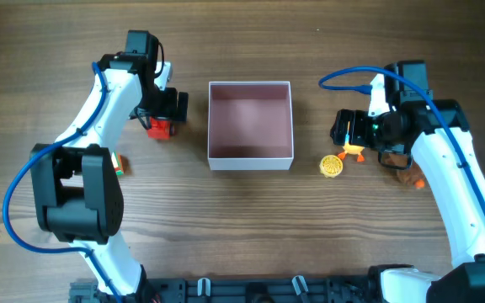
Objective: Pack container
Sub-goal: 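Move left gripper down onto the red fire truck and grasp it, then carry the red truck into the box and release it with left gripper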
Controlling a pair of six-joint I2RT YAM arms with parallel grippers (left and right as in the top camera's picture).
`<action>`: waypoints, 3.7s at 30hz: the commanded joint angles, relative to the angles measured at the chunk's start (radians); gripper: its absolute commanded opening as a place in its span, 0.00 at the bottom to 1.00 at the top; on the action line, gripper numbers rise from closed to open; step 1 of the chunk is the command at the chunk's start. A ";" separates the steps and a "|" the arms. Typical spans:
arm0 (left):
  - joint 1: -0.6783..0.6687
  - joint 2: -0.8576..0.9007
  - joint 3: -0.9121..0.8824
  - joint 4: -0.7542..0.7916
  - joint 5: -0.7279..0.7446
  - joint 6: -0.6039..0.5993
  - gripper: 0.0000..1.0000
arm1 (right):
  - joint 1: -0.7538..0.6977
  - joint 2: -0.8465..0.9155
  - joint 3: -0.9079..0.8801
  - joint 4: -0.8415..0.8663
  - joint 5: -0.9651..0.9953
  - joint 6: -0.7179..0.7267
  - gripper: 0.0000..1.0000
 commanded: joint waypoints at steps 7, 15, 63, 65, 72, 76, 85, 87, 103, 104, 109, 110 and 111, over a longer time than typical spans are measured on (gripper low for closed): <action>0.029 0.015 -0.064 0.001 0.005 -0.010 1.00 | -0.004 0.006 0.020 -0.014 0.021 0.003 1.00; 0.040 0.015 -0.064 0.061 0.014 -0.010 1.00 | -0.004 0.006 0.020 -0.017 0.021 0.004 1.00; 0.040 0.020 -0.126 0.153 0.031 -0.010 0.20 | -0.004 0.006 0.020 -0.024 0.021 0.003 1.00; 0.036 -0.001 -0.123 0.145 0.031 -0.010 0.14 | -0.004 0.006 0.020 -0.014 0.021 0.003 1.00; -0.032 -0.264 -0.123 0.133 0.031 -0.018 0.04 | -0.004 0.002 0.024 0.007 0.092 0.032 1.00; -0.126 -0.481 -0.123 0.137 -0.004 -0.074 0.04 | -0.004 0.000 0.024 0.006 0.092 0.030 1.00; -0.362 -0.391 -0.125 0.236 -0.003 -0.142 0.04 | -0.004 0.000 0.024 0.004 0.091 0.031 1.00; -0.377 -0.324 -0.125 0.258 -0.003 -0.142 0.04 | -0.004 0.000 0.024 0.000 0.091 0.031 1.00; -0.372 -0.047 -0.125 0.310 -0.127 -0.150 0.12 | -0.004 0.000 0.024 -0.019 0.091 0.029 1.00; -0.372 -0.047 -0.125 0.310 -0.127 -0.150 0.18 | -0.004 0.000 0.024 -0.019 0.091 0.029 1.00; -0.373 -0.047 -0.125 0.311 -0.127 -0.150 0.51 | -0.004 0.000 0.024 -0.019 0.092 0.028 1.00; -0.373 -0.047 -0.125 0.311 -0.127 -0.150 0.52 | -0.004 0.000 0.024 -0.019 0.091 0.022 1.00; -0.373 -0.047 -0.125 0.311 -0.127 -0.150 0.54 | -0.004 0.000 0.024 -0.019 0.092 0.021 1.00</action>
